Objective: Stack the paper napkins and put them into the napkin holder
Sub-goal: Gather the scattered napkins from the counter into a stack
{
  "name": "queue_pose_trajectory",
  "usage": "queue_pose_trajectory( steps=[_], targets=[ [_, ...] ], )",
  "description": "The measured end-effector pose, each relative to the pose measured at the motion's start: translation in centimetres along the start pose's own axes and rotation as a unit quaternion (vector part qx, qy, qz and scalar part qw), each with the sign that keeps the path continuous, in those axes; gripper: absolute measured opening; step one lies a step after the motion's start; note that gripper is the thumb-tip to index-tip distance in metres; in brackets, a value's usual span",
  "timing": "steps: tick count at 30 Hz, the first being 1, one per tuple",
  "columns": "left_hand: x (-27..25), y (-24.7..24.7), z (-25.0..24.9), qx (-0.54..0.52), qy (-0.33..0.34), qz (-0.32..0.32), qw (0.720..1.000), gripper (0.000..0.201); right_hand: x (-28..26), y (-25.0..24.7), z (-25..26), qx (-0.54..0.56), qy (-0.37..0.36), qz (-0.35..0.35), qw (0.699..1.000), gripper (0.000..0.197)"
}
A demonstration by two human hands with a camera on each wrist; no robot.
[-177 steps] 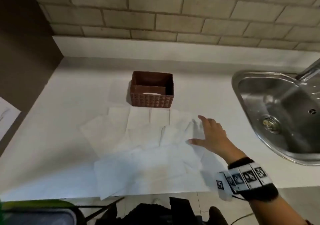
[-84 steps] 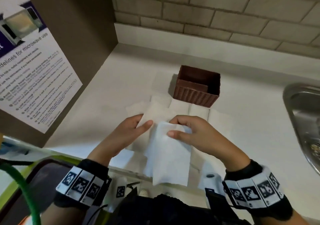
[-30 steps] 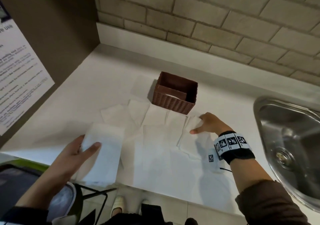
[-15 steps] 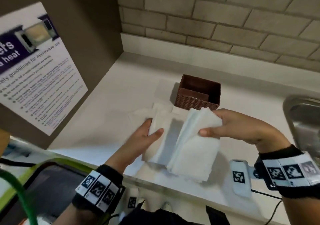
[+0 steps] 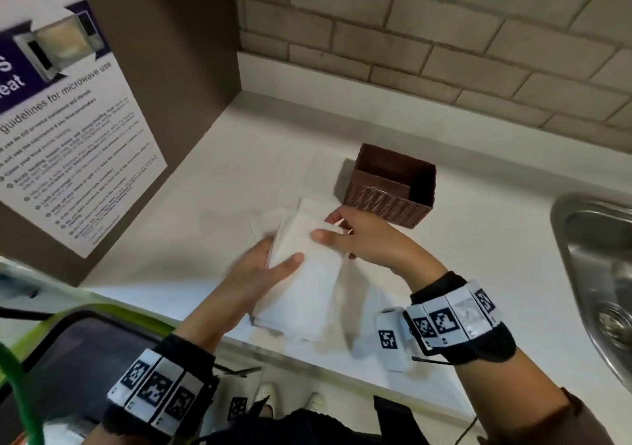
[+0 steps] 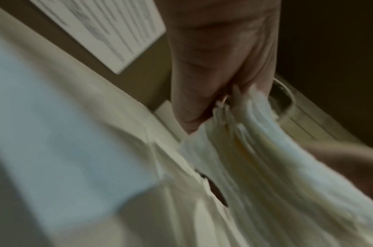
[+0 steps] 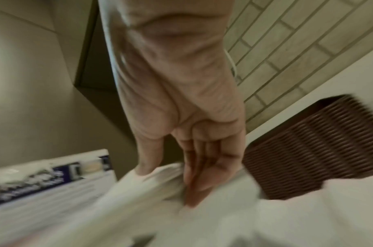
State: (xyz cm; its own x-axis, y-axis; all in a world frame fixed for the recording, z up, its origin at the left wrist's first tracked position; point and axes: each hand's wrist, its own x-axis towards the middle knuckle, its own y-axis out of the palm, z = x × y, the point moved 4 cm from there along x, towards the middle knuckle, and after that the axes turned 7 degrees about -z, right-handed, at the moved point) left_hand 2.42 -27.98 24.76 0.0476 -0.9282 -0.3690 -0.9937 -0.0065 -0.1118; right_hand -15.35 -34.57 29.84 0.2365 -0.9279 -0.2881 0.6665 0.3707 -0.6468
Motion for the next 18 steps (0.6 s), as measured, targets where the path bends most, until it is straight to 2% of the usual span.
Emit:
queue_pose_trajectory(
  steps=[2, 4, 6, 9, 12, 16, 18],
  targets=[
    [-0.3, -2.2, 0.8, -0.057, -0.017, -0.035, 0.998, 0.033, 0.7, -0.7, -2.1, -0.049, 0.029, -0.037, 0.998, 0.051],
    [-0.9, -4.8, 1.7, -0.138, -0.034, -0.063, 0.988, 0.024, 1.0, -0.3, -4.5, -0.188, 0.043, -0.007, 0.981, 0.068],
    [-1.2, -7.1, 3.0, -0.188, -0.052, -0.080, 0.978, 0.034, 0.9, 1.1, -6.3, -0.293, 0.044, 0.029, 0.955, 0.080],
    [-1.2, -9.2, 4.6, -0.216, -0.090, -0.105, 0.967, 0.055, 1.0, 2.3, -7.1, -0.316, 0.030, 0.030, 0.948, 0.084],
    [-1.2, -10.1, 5.5, -0.233, -0.104, -0.123, 0.959, 0.056, 1.8, 2.3, -7.1, -0.332, 0.044, 0.046, 0.941, 0.089],
    [-0.7, -10.3, 6.3, -0.229, -0.098, -0.135, 0.959, 0.055, 1.9, 1.8, -6.9, -0.276, 0.047, 0.064, 0.958, 0.071],
    [-0.6, -10.5, 6.3, -0.215, -0.089, -0.144, 0.962, 0.065, 1.7, 0.9, -5.8, -0.239, 0.030, 0.093, 0.966, 0.046]
  ],
)
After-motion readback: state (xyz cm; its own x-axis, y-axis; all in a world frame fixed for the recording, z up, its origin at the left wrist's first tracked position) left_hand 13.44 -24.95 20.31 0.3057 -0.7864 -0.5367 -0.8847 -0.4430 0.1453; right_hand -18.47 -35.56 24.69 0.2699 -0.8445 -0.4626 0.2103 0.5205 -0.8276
